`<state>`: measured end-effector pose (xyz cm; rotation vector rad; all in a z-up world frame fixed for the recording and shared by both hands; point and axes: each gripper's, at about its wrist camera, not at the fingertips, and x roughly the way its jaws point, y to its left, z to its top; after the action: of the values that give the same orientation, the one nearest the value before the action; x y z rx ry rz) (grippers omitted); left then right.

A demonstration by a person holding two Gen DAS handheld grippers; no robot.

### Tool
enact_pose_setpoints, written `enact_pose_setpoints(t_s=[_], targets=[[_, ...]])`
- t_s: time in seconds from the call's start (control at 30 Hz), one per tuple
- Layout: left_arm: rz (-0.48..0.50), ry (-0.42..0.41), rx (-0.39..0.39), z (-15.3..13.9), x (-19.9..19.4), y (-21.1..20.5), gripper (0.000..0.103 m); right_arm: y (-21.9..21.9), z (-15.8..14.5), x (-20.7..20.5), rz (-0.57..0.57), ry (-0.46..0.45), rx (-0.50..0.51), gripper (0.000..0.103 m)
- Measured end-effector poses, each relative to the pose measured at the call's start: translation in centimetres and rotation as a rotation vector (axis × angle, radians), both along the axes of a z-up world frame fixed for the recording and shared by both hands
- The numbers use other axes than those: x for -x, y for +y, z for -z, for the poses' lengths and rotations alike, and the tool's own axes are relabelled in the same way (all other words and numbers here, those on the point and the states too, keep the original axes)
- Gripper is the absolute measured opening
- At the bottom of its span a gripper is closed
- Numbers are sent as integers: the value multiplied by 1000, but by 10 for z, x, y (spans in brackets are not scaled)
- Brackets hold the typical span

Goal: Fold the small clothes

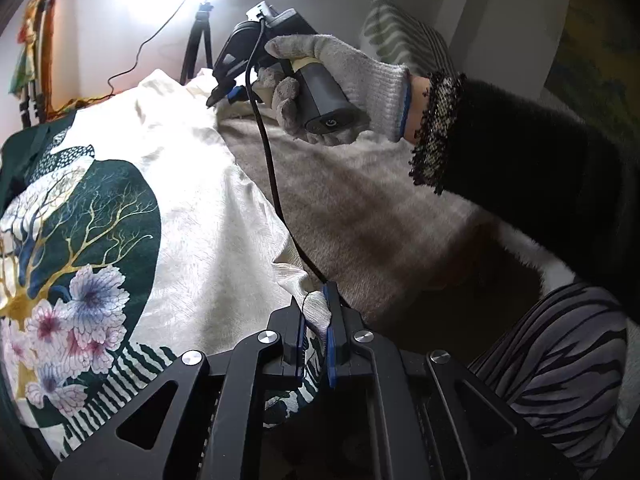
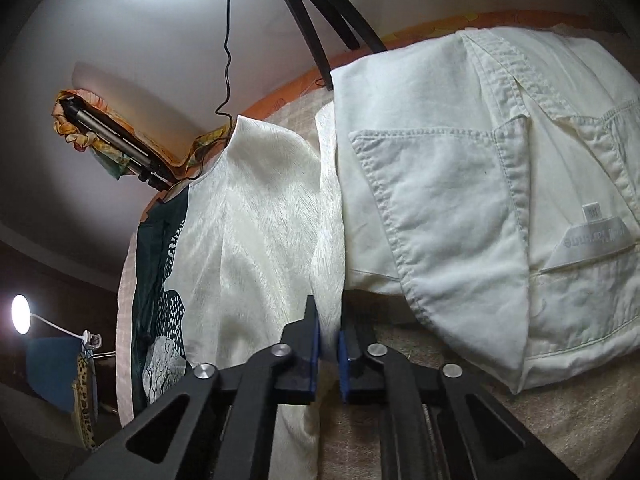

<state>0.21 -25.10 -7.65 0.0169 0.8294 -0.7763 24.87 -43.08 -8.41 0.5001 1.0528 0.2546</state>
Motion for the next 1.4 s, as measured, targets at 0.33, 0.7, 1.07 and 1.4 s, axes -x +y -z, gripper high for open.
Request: enact_pose_setpoints(t_s=[0.33,0.7,1.07,1.4], targets=[[-90,58,113,2,3,45,6,63,-66,6,-73,-130,225,1],[-185,90,125,14,12,92,5,190,-81,-8,-278,-190,469,1],[-228,113,88,26,17,116,4,278,-43,-12,-436,-186,574,0],[-246,92,32,27,19,125,4,293,-24,-18,-443,-163,549,0]])
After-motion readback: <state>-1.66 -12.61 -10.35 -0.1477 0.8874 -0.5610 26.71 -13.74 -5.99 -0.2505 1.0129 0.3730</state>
